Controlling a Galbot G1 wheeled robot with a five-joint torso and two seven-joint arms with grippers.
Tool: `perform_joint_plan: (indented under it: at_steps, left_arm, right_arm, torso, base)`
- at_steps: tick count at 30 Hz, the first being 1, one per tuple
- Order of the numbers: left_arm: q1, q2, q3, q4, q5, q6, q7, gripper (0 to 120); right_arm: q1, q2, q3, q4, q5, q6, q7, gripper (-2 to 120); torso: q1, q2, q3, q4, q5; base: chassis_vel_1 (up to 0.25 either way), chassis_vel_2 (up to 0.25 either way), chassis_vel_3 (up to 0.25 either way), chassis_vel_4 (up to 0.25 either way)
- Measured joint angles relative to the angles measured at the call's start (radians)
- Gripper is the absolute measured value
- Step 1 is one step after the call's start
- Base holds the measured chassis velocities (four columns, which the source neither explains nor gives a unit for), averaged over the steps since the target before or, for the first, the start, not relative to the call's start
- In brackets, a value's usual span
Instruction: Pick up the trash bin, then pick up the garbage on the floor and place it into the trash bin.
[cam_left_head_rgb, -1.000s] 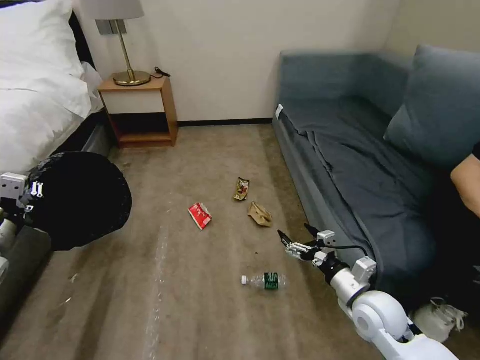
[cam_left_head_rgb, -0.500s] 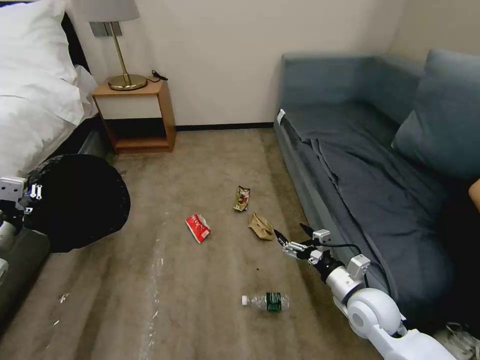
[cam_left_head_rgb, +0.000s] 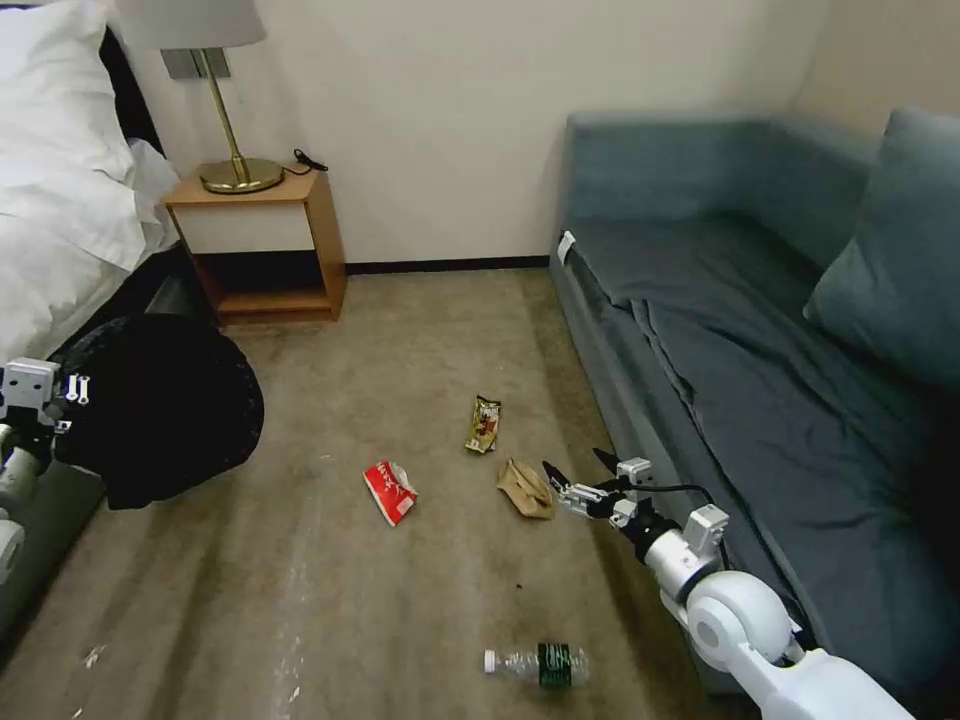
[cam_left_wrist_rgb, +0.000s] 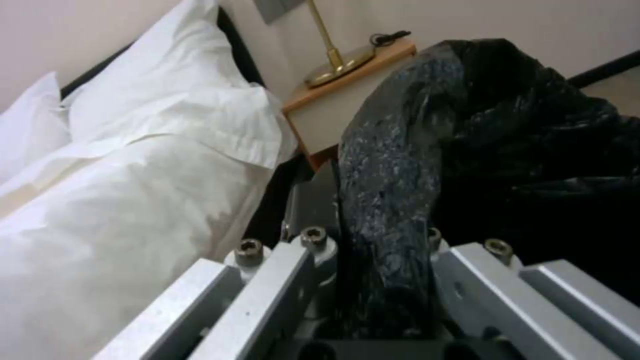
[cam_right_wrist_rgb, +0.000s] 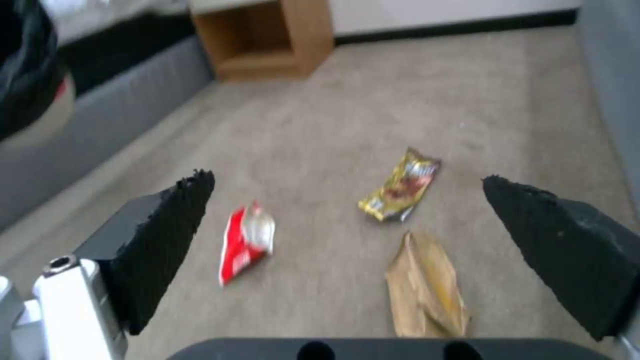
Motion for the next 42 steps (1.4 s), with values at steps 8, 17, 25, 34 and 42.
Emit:
perform_joint_plan:
  at_steps: [8, 17, 25, 34, 42]
  left_arm:
    - [-0.041, 0.024, 0.022, 0.047, -0.022, 0.0, 0.002, 6]
    - [-0.092, 0.047, 0.051, 0.096, -0.03, -0.002, 0.007, 6]
    - [-0.116, 0.083, 0.063, 0.116, -0.036, -0.008, 0.017, 6]
    - [-0.108, 0.083, 0.065, 0.14, -0.03, -0.037, 0.028, 6]
    - [-0.141, 0.077, 0.094, 0.153, -0.012, -0.04, 0.032, 6]
  right_arm:
    - [0.229, -0.137, -0.285, -0.048, 0.05, -0.064, -0.013, 100]
    - [0.44, -0.134, -0.559, -0.178, 0.092, -0.066, -0.057, 100]
    - [0.599, -0.113, -0.812, -0.279, 0.072, -0.064, -0.087, 100]
    - [0.619, -0.115, -0.888, -0.316, 0.053, -0.068, -0.093, 100]
    - [0.622, -0.193, -0.929, -0.273, 0.035, -0.076, -0.101, 100]
  torso:
    - [0.0, 0.0, 0.0, 0.0004, -0.0001]
    - [0.0, 0.0, 0.0, 0.0002, 0.0001]
    - [0.0, 0.0, 0.0, 0.0002, 0.0]
    - [0.0, 0.0, 0.0, 0.0003, 0.0]
    - [0.0, 0.0, 0.0, 0.0, 0.0]
  base:
    - [0.0, 0.0, 0.0, 0.0]
    - [0.0, 0.0, 0.0, 0.0]
    - [0.0, 0.0, 0.0, 0.0]
    - [0.0, 0.0, 0.0, 0.0]
    - [0.0, 0.0, 0.0, 0.0]
